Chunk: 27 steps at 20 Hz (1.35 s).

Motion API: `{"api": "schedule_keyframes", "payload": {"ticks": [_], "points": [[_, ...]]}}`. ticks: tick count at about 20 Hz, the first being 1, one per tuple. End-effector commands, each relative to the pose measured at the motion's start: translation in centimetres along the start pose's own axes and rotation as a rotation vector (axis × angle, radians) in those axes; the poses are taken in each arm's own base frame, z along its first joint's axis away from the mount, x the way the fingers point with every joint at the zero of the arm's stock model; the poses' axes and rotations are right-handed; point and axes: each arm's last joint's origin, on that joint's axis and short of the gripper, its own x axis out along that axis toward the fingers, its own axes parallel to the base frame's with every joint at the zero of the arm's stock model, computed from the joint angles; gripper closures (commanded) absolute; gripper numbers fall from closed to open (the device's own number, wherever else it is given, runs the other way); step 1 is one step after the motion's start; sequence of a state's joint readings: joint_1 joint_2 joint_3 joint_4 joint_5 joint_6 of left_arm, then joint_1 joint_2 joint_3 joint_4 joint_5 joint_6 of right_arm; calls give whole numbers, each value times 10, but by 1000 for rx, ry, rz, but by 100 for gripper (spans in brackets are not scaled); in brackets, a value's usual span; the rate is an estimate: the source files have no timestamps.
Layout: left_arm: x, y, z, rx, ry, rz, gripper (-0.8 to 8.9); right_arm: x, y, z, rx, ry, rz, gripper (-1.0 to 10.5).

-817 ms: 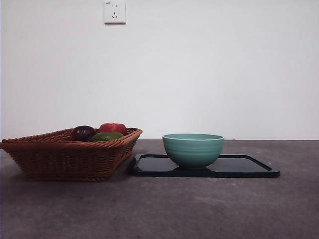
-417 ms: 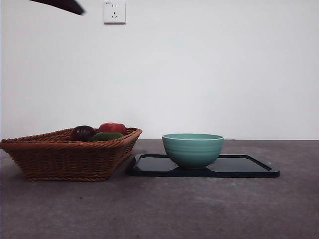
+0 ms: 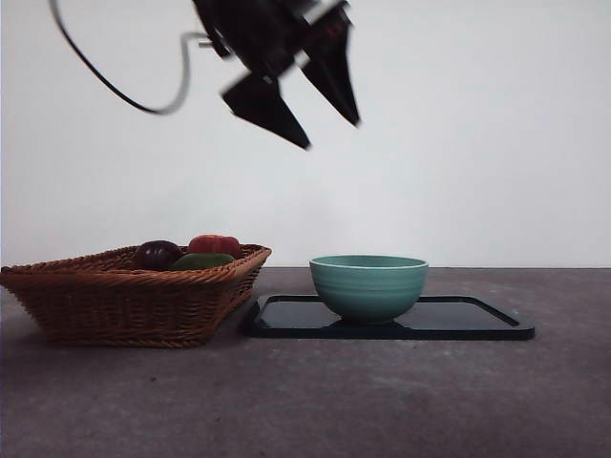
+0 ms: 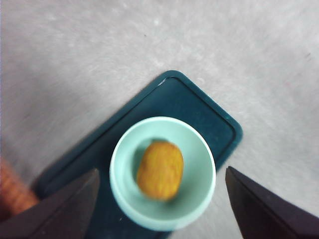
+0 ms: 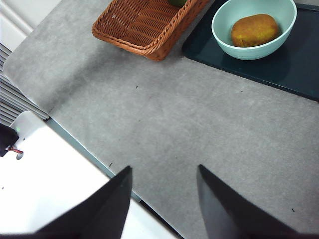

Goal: Pick up the wifruite, put it on the bowl, pick up the plate, put it on desk

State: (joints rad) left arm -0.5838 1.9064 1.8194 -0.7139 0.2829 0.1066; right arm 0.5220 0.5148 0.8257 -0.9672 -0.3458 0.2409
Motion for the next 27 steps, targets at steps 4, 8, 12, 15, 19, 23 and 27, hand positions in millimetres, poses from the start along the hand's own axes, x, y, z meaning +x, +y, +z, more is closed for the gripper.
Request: {"api": "schedule_keyframes", "payload": {"ticks": [4,8,12,15,19,23,27], "points": [[67,-8,-2,137,86,-10,407,-1,1,1,4,9,4,739],[102,-14,-18,209,169,5,407,-1,1,0,1,9,-2,739],[125,-15,-27,234,198,13,407,-1,1,0,3,12,-3,739],[133,-14,-31,234,204,12,407,-1,1,0,4,14,-4,739],[137,-13,-33,237,209,11,407,-1,1,0,4,13,-4,739],[139,-13,-35,243,214,9,407,-1,1,0,4,13,-5,739],[140,-14,-35,244,217,6,408,-1,1,0,2,10,-4,740]]}}
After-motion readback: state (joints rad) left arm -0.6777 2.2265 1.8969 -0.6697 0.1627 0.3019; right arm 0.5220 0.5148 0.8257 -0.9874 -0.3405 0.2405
